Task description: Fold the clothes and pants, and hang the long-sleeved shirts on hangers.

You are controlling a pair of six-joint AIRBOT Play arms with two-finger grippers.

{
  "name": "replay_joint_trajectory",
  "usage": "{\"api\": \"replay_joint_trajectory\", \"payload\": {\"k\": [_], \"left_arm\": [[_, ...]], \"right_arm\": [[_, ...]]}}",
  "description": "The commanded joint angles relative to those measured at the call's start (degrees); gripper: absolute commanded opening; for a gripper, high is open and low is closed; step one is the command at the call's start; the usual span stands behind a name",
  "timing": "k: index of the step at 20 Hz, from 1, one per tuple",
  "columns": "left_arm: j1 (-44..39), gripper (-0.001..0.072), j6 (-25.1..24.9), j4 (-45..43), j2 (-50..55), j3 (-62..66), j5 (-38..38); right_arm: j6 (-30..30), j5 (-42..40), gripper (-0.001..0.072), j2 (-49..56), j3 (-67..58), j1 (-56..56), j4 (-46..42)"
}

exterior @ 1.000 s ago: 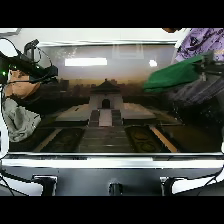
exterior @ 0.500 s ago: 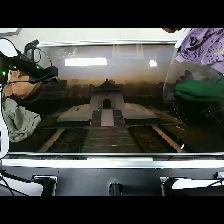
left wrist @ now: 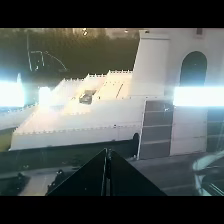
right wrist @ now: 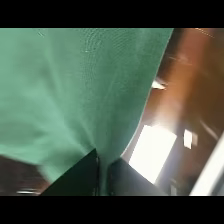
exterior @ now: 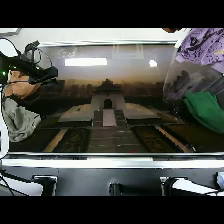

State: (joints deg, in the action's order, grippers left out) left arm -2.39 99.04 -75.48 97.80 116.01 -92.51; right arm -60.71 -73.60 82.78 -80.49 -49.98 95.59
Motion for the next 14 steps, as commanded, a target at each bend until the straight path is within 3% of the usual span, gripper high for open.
{"api": "replay_joint_trajectory", "payload": {"k": [1,14], "left_arm": [[0.0,0.0023,0.0,0.0,0.0,0.0,-0.1],[-0.1,0.0022,0.0,0.0,0.0,0.0,0.0]], "right_arm": [[3.0,0.9,0.0026,-5.8,11.3,-0.2,-8.5],[6.0,-3.5,0.0027,-8.0,19.5,-0.2,-20.5]]}}
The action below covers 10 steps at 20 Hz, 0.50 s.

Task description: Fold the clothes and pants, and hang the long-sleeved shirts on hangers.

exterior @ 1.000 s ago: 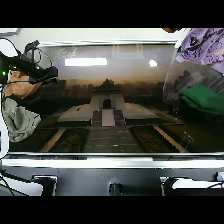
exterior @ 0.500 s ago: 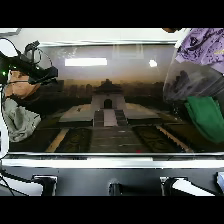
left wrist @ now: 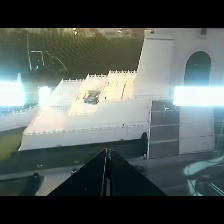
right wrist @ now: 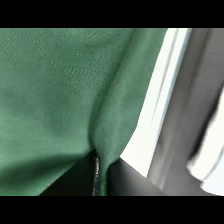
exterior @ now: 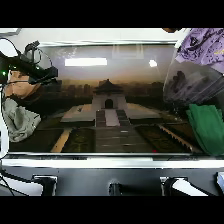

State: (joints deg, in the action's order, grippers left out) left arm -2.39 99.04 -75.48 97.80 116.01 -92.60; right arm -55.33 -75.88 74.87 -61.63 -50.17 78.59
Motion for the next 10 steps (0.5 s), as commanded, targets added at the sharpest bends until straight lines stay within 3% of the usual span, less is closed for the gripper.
{"api": "replay_joint_trajectory", "payload": {"k": [1,2,3,5,6,8,10], "left_arm": [[-0.2,0.0022,0.0,0.0,0.0,0.0,0.0],[-0.3,0.0022,0.0,0.0,0.0,0.0,0.1],[-0.4,0.0022,0.0,0.0,0.0,0.0,0.2],[-0.6,0.0022,0.0,0.0,0.0,0.0,0.5],[-0.6,0.0022,0.0,0.0,0.0,0.0,0.6],[-0.5,0.0022,0.0,0.0,0.0,0.0,0.6],[-0.5,0.0022,0.0,0.0,-0.1,0.0,0.4]], "right_arm": [[0.5,-1.3,0.0028,-0.1,0.6,0.0,-4.2],[0.5,-1.9,0.0029,-0.1,0.6,0.0,-4.6],[0.5,-2.3,0.0086,0.0,0.6,0.0,-4.9],[-0.7,-3.7,0.046,-0.1,0.6,0.0,-4.9],[-1.7,-3.9,0.0485,-0.1,0.5,0.0,-4.6],[-3.5,-2.7,0.0463,-0.4,-0.5,0.0,0.0],[-8.9,2.6,0.028,-1.6,-2.7,0.9,11.1]]}}
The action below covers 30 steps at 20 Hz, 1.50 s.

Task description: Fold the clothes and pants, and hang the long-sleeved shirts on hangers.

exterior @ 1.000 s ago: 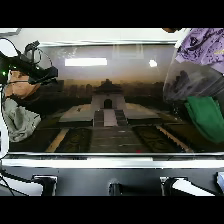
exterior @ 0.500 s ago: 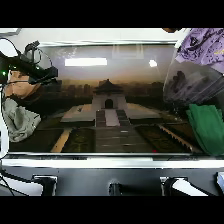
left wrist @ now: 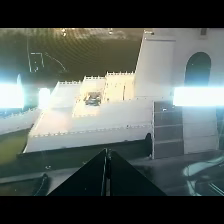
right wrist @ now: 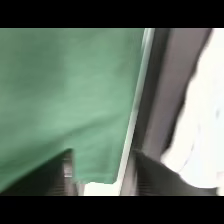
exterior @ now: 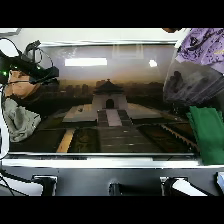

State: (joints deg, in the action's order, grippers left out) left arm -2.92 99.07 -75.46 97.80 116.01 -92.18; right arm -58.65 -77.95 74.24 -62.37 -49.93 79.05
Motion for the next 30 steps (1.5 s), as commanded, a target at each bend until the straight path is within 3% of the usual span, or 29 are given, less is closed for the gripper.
{"api": "replay_joint_trajectory", "payload": {"k": [1,3,5,6,7,10,14,17,30], "left_arm": [[0.0,0.0022,0.0,0.0,-0.4,0.0,-0.2],[0.0,0.0022,-0.1,0.0,-1.7,0.0,-0.2],[0.0,0.0022,-1.3,0.0,-3.4,0.0,-0.1],[-0.3,0.0022,-2.5,0.0,-4.4,-0.5,0.2],[-0.5,0.0021,-4.1,-0.1,-6.2,-2.3,1.7],[-1.0,0.0021,-6.6,-0.5,-14.4,-13.5,8.7],[-1.0,0.0021,-7.8,-2.3,-25.3,-27.0,15.5],[-1.0,0.0022,-7.8,-2.9,-28.5,-29.1,17.3],[-1.0,0.0023,-7.4,-3.7,-28.4,-29.1,16.8]], "right_arm": [[-9.7,8.4,0.0234,-1.8,-3.1,2.2,16.0],[-19.9,14.3,0.0108,-3.7,-4.8,7.8,24.7],[-25.0,17.2,0.0103,-5.7,-5.0,16.2,27.1],[-26.3,17.6,0.0042,-6.3,-5.0,20.8,26.9],[-28.5,17.5,0.0027,-6.8,-5.0,25.9,26.8],[-33.4,16.3,0.0027,-8.2,-4.9,39.3,26.8],[-35.3,14.6,0.0027,-11.5,-4.7,52.4,26.3],[-35.2,13.3,0.0027,-12.5,-4.7,57.8,25.7],[-35.0,13.5,0.0028,-12.6,-4.7,58.3,25.5]]}}
